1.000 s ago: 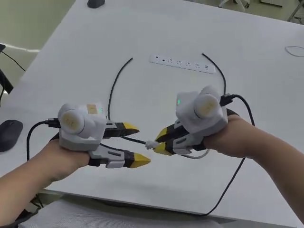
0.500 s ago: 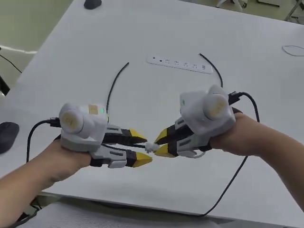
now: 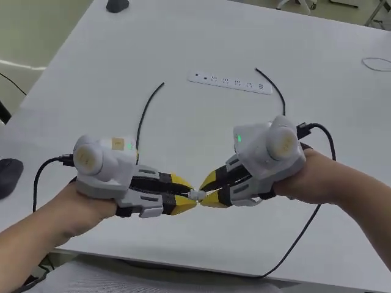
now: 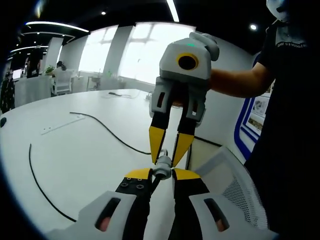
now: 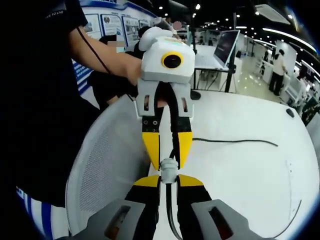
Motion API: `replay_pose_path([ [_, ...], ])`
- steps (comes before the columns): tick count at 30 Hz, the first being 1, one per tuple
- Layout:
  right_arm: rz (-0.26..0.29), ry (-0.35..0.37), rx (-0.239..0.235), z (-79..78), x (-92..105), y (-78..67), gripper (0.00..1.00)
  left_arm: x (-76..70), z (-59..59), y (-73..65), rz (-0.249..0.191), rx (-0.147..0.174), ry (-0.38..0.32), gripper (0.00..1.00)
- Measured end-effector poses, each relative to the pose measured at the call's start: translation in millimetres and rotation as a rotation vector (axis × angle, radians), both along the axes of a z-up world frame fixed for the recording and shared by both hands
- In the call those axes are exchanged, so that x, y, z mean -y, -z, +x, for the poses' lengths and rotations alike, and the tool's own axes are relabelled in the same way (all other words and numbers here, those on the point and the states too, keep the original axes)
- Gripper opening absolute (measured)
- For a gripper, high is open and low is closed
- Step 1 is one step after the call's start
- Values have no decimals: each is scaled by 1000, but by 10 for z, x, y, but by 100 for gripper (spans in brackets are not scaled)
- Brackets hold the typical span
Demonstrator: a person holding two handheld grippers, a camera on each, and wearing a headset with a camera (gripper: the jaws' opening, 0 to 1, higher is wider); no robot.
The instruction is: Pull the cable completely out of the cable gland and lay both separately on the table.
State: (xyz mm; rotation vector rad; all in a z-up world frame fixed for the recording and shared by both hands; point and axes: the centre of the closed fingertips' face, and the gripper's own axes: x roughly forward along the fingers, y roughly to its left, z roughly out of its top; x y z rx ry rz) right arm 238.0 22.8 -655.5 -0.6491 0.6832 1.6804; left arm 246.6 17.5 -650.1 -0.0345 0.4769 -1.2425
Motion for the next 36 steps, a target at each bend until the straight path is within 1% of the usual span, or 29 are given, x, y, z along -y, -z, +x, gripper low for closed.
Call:
replay_pose_path([
  [2, 13, 4, -8, 1, 0, 4, 6, -7, -3, 2, -2, 9, 4, 16],
  [4, 31, 6, -20, -3, -1, -5, 6, -13, -7, 5, -6, 8, 6, 16],
  [6, 44, 9, -29, -6, -3, -16, 6, -14, -12, 4, -8, 16, 13, 16],
  [10, 56, 18, -51, -13, -8, -23, 6, -16, -22, -4, -10, 30, 32, 16],
  [14, 60, 26, -63, -3, -8, -26, 6, -15, -16, -7, -9, 41, 40, 16],
  [19, 67, 23, -67, -3, -7, -28, 6, -11, -17, -11, -14, 46, 43, 16],
  [20, 78, 24, -74, -4, -6, -33, 6, -13, -19, -14, -22, 31, 38, 16],
  [21, 84, 23, -72, -5, -8, -33, 6, -15, -16, -16, -23, 22, 34, 16],
  [22, 88, 20, -68, -8, -10, -32, 6, -16, -16, -17, -20, 24, 35, 16],
  [23, 95, 10, -47, -5, -18, -33, 7, -20, -9, -19, -15, 28, 34, 15],
  [25, 115, -13, 15, 18, -44, -38, 7, -35, 11, -31, -11, 16, 19, 15],
  [26, 112, -5, 18, 13, -43, -39, 7, -49, 15, -36, -6, 22, 16, 15],
  [27, 120, -15, 49, 16, -53, -53, 7, -59, 18, -41, -6, 20, 14, 15],
  [28, 122, -23, 68, 12, -56, -60, 7, -68, 19, -53, -7, 5, 10, 15],
  [29, 121, -24, 84, 7, -60, -66, 7, -70, 17, -62, -6, 2, 9, 15],
  [31, 123, -10, 92, -5, -66, -85, 8, -73, 10, -82, 5, 11, 12, 15],
  [33, 135, 14, 90, 5, -57, -104, 8, -62, 1, -106, 14, 11, 14, 14],
  [34, 143, 25, 81, 4, -50, -115, 8, -56, -5, -116, 17, 15, 18, 14],
  [36, 161, 85, 27, 6, -29, -149, 8, -35, -19, -136, 26, 19, 24, 14],
])
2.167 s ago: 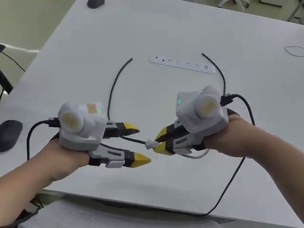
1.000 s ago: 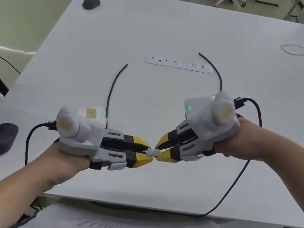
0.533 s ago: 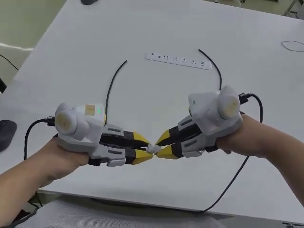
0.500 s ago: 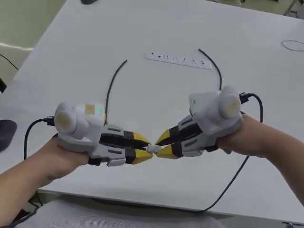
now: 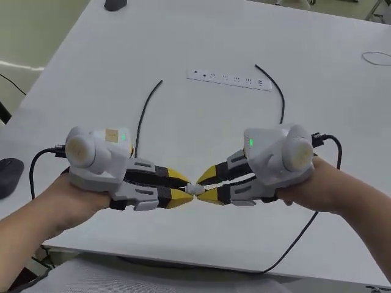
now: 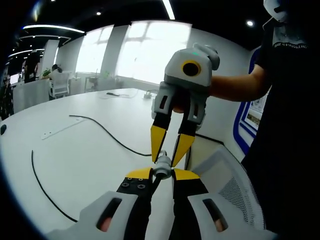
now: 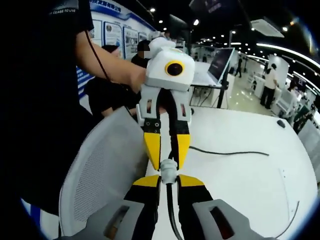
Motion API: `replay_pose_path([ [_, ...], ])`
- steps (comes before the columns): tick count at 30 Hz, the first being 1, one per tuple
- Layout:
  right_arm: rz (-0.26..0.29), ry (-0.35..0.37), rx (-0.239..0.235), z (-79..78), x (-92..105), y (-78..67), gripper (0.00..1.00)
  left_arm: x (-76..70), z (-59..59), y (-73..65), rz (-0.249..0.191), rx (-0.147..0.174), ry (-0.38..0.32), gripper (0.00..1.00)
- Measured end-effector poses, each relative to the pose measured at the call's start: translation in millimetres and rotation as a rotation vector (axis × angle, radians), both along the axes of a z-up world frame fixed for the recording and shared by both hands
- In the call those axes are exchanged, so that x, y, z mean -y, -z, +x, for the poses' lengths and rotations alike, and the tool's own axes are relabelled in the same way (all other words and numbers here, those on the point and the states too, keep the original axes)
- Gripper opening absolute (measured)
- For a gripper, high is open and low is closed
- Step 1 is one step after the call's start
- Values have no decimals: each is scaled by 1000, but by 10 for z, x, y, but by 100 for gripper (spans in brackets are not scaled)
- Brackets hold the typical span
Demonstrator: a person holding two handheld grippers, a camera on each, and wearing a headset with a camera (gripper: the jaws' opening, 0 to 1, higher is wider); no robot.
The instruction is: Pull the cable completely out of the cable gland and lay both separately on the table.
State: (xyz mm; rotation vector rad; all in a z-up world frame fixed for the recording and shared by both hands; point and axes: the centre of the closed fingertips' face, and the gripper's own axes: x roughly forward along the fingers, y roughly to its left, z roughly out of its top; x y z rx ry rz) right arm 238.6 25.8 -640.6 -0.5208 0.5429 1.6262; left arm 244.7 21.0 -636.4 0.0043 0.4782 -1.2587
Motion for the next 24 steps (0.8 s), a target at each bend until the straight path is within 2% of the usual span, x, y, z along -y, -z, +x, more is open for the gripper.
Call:
replay_pose_path([
  [1, 9, 31, -41, 5, 20, -24, 8, 7, -5, -6, 12, 10, 3, 14],
  [2, 33, 47, -69, 8, 27, -61, 8, 14, -9, -16, 18, 14, 6, 14],
  [3, 75, 68, -115, 13, 36, -117, 9, 21, -13, -33, 19, 17, 7, 14],
  [4, 93, 93, -158, 20, 46, -144, 10, 30, -19, -61, 18, 25, 11, 14],
  [5, 102, 136, -231, 43, 78, -161, 11, 38, -19, -83, 17, 34, 13, 14],
  [7, 107, 177, -347, 35, 110, -168, 17, 52, -21, -122, 24, 52, 19, 14],
  [9, 135, 189, -368, 109, 143, -158, 15, 66, -20, -155, 27, 68, 26, 14],
  [11, 165, 222, -503, 101, 137, -202, 14, 74, -17, -173, 41, 89, 35, 14],
  [12, 178, 231, -545, 102, 129, -220, 15, 79, -18, -180, 42, 90, 37, 14],
  [13, 198, 234, -560, 118, 117, -235, 15, 82, -15, -190, 42, 94, 38, 14],
  [15, 233, 249, -622, 149, 93, -264, 13, 88, -7, -205, 42, 103, 41, 14],
  [16, 240, 241, -684, 111, 84, -283, 12, 86, 0, -202, 49, 108, 42, 14],
  [17, 235, 235, -705, 95, 83, -276, 12, 85, 1, -200, 51, 111, 45, 14],
  [18, 238, 237, -685, 126, 79, -252, 12, 85, 0, -197, 53, 109, 47, 14],
  [19, 240, 238, -694, 132, 68, -245, 11, 79, 4, -188, 60, 111, 47, 14],
  [24, 217, 219, -760, 71, 63, -215, 11, 63, 19, -162, 72, 117, 52, 14],
])
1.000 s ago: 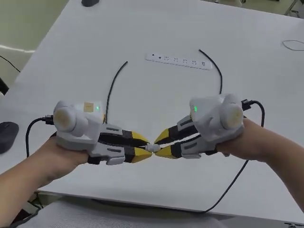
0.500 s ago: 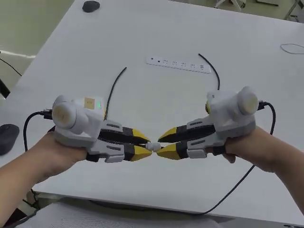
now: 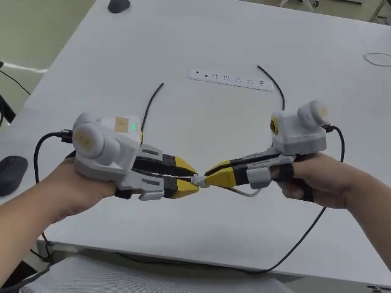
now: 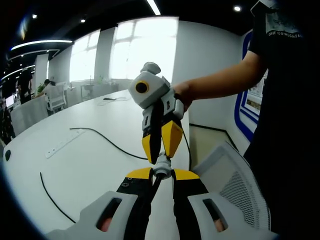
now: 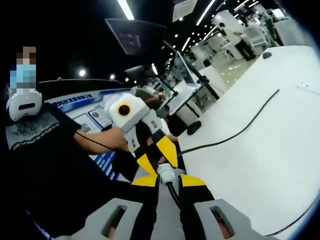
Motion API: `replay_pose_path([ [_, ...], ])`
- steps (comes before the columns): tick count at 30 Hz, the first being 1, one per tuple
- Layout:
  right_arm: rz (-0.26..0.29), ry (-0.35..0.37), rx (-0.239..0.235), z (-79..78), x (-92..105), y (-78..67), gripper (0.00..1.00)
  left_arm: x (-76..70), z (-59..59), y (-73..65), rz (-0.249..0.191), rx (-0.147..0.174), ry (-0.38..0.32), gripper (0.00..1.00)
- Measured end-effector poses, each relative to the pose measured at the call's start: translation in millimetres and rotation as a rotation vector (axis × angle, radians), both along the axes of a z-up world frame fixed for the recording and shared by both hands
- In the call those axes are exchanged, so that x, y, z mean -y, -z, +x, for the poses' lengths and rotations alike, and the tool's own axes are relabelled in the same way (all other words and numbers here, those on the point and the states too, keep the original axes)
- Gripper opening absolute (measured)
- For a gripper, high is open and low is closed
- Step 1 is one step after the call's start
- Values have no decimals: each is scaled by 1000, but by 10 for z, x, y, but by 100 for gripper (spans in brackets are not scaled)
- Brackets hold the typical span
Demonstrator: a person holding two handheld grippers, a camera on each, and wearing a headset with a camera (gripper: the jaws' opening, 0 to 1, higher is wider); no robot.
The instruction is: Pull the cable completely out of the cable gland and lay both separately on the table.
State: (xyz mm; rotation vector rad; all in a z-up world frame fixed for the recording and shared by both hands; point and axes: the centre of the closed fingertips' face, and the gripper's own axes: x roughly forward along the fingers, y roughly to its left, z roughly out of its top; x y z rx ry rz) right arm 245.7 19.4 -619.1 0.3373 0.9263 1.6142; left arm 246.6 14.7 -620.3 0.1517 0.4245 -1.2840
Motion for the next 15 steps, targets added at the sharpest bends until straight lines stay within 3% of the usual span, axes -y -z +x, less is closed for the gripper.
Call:
replay_pose_path([
  [15, 3, -16, -62, -43, -3, 53, 9, 21, 29, 64, -1, -15, 19, 14],
])
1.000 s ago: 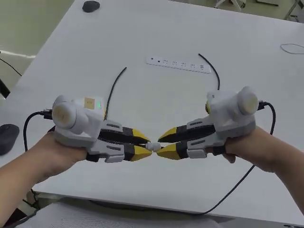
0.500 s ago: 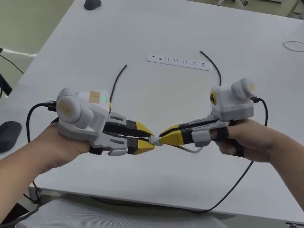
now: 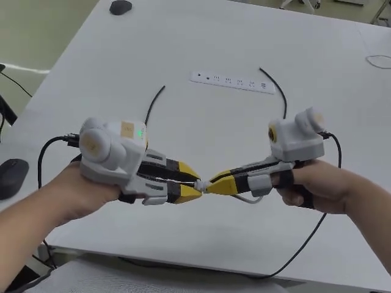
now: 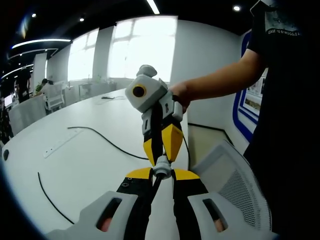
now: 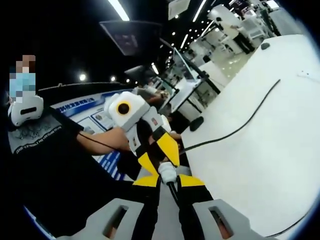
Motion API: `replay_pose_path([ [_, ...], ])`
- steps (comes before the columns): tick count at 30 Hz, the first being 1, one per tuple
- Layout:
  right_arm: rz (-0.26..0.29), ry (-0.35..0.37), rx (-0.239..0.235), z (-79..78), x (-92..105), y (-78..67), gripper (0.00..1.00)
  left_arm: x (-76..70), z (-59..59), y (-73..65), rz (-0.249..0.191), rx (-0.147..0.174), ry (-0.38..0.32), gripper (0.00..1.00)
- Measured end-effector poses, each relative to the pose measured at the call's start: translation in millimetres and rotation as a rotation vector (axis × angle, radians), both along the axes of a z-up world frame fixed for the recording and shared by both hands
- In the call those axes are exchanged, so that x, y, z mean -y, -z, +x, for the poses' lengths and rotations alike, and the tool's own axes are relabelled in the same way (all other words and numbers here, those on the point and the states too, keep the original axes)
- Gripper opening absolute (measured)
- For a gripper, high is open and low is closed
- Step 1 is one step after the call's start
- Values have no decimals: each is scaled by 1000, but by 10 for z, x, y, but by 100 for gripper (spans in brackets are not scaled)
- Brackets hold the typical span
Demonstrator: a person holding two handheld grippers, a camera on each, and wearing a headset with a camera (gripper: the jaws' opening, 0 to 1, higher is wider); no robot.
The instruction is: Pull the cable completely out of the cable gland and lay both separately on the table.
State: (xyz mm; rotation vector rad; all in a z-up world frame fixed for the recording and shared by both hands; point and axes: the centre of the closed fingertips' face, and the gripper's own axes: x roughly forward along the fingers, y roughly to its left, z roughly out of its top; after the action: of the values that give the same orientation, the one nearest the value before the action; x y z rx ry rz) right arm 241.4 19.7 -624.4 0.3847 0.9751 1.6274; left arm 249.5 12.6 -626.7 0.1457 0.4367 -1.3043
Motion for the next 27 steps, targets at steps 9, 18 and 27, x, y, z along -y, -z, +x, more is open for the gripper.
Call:
replay_pose_path([
  [9, -21, -66, 262, -23, 14, 47, 7, 5, -6, 71, -7, -44, -19, 14],
  [18, -68, -175, 718, -86, -3, 122, 7, -11, -52, 129, -36, -128, -31, 14],
  [27, -174, -255, 1055, -113, 22, 246, 7, 14, -96, 195, -47, -183, -37, 15],
])
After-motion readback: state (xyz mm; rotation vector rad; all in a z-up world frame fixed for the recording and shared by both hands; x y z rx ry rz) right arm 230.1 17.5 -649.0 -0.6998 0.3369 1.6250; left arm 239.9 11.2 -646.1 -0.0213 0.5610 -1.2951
